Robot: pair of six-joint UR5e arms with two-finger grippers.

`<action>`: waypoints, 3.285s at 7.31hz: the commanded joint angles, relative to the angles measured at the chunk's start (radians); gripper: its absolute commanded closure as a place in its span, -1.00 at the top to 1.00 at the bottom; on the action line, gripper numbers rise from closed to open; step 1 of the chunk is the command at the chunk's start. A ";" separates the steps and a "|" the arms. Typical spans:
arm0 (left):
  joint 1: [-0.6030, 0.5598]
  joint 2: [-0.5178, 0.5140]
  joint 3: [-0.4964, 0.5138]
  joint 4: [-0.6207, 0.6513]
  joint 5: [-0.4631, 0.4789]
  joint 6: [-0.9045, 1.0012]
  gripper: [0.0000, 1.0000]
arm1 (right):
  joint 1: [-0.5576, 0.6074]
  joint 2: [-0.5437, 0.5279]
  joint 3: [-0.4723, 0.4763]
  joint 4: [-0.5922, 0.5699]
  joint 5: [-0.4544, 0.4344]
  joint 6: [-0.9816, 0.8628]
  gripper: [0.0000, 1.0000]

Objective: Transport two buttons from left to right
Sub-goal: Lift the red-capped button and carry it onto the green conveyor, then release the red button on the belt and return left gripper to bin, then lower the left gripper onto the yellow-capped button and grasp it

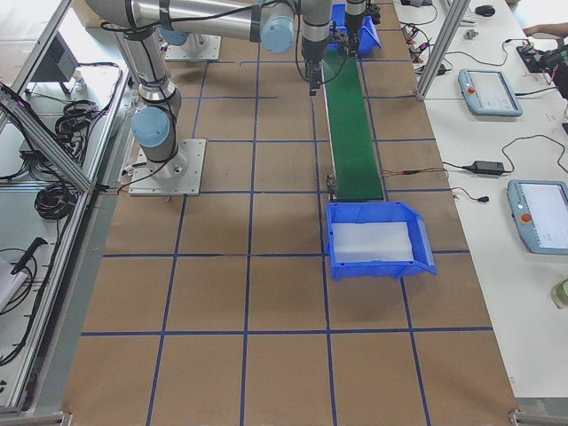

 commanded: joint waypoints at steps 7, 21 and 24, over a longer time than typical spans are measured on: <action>0.142 0.194 0.005 -0.202 0.042 0.141 1.00 | 0.000 0.000 0.000 0.000 0.000 0.000 1.00; 0.313 0.006 -0.002 -0.005 -0.065 0.389 1.00 | 0.000 0.000 0.000 0.000 0.000 0.008 1.00; 0.346 0.003 -0.012 -0.003 -0.071 0.446 1.00 | 0.000 0.000 0.000 0.000 0.002 0.008 1.00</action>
